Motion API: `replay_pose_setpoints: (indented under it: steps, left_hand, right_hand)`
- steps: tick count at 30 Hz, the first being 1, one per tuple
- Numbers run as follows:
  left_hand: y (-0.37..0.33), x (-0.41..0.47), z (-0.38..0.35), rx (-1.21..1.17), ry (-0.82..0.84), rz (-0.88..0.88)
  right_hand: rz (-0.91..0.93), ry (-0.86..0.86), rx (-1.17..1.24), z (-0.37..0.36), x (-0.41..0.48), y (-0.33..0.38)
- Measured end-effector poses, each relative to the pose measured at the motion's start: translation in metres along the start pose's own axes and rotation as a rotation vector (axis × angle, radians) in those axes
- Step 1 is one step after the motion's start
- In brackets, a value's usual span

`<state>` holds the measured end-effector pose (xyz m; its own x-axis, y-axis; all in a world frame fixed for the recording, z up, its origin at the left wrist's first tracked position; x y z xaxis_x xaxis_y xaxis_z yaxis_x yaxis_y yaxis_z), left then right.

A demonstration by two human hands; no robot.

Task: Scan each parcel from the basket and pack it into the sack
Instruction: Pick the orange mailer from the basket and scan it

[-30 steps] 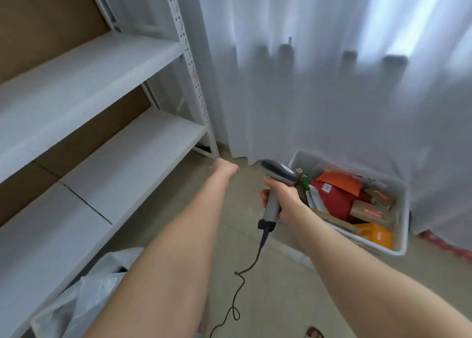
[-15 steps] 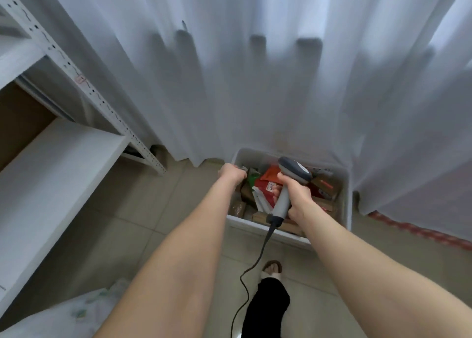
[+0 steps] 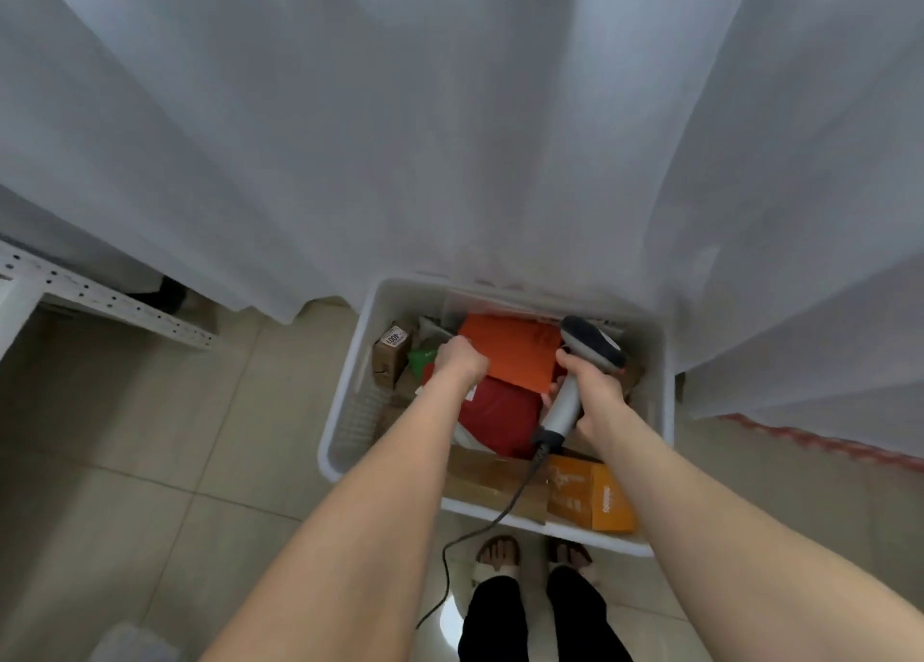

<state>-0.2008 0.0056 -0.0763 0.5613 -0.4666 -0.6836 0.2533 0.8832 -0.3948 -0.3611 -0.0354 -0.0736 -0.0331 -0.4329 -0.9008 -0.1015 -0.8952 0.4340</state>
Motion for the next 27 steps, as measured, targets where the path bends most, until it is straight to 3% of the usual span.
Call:
replay_pose_setpoints:
  steps: [7,14,19,23,27]
  left_hand:
    - [0.018,0.093,-0.087,0.103,-0.008,0.017]
    - [0.033,0.135,-0.117,0.112,0.012,0.057]
    - [0.04,0.118,-0.107,0.277,0.036,-0.024]
    - [0.035,0.076,-0.066,0.415,-0.146,-0.082]
    - [0.021,0.024,0.001,0.405,-0.328,-0.034]
  right_hand:
    - [-0.092,0.066,-0.132,-0.002,0.128,-0.019]
    - [-0.186,0.132,-0.069,-0.013,0.183,-0.037]
    - [-0.119,0.122,-0.044,-0.018,0.162,-0.031]
    - [-0.061,0.21,-0.1,-0.028,0.11,-0.007]
    - [-0.083,0.329,-0.188,-0.045,0.032,0.027]
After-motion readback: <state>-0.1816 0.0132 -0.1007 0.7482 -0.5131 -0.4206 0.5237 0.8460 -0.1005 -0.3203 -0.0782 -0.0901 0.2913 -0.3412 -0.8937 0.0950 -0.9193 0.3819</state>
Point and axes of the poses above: each hand's wrist, its own x-axis towards the middle knuckle, its own z-axis out of the back of the hand, y = z × x, the point moved 1 cm from there along x, towards the middle knuckle, and after that the axes turned 4 degrees about -y, right-handed, at the moved point
